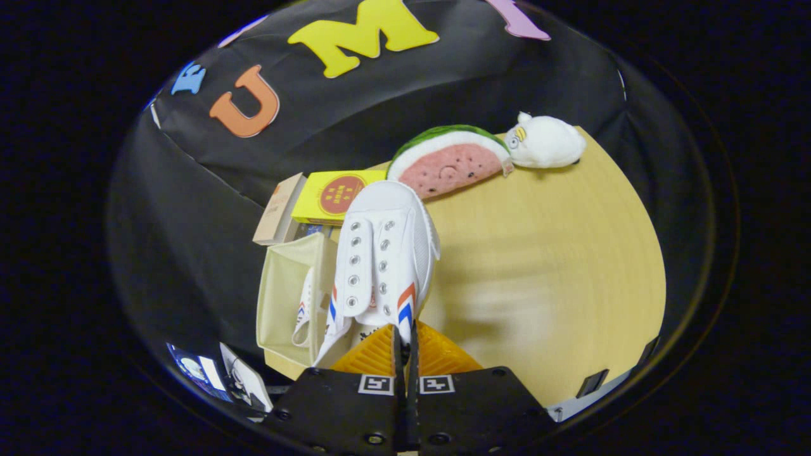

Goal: Open the storage box then place both shoes into the box .Put the left shoe in first, then the right shoe, with the right side of both shoes facing outward in a uniform manner.

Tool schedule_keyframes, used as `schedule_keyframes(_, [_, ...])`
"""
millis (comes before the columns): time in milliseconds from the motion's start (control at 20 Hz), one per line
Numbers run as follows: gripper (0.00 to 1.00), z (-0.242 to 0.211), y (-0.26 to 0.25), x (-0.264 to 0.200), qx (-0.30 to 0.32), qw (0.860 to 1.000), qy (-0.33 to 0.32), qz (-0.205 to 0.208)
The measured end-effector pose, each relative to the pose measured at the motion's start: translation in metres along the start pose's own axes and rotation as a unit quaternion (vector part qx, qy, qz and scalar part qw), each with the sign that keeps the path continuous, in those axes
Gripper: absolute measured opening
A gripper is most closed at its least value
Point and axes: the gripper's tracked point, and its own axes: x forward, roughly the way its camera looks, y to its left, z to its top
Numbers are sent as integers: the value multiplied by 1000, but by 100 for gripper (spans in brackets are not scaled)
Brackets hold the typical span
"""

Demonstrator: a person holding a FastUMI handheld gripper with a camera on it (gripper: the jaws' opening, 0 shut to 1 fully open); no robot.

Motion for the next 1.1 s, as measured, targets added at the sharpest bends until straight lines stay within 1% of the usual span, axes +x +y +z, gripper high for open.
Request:
schedule_keyframes(100, [0,-3,-3,-2,-6,1000,-6,5])
schedule_keyframes(200, [0,-9,-8,7,-7,1000,-7,7])
schedule_keyframes(350, [0,-9,-12,5,1,1000,-8,-2])
schedule_keyframes(650, [0,-15,-16,7,-17,998,-25,-48])
schedule_keyframes(800, [0,-12,-20,10,-26,995,-41,-81])
schedule_keyframes(950, [0,-10,-18,3,-17,994,-45,-97])
schedule_keyframes(1000, [0,-8,-18,0,-21,993,-51,-104])
schedule_keyframes(1050, [0,-12,-21,12,-31,992,-54,-112])
schedule_keyframes(1100, [0,-11,-24,14,-43,990,-58,-124])
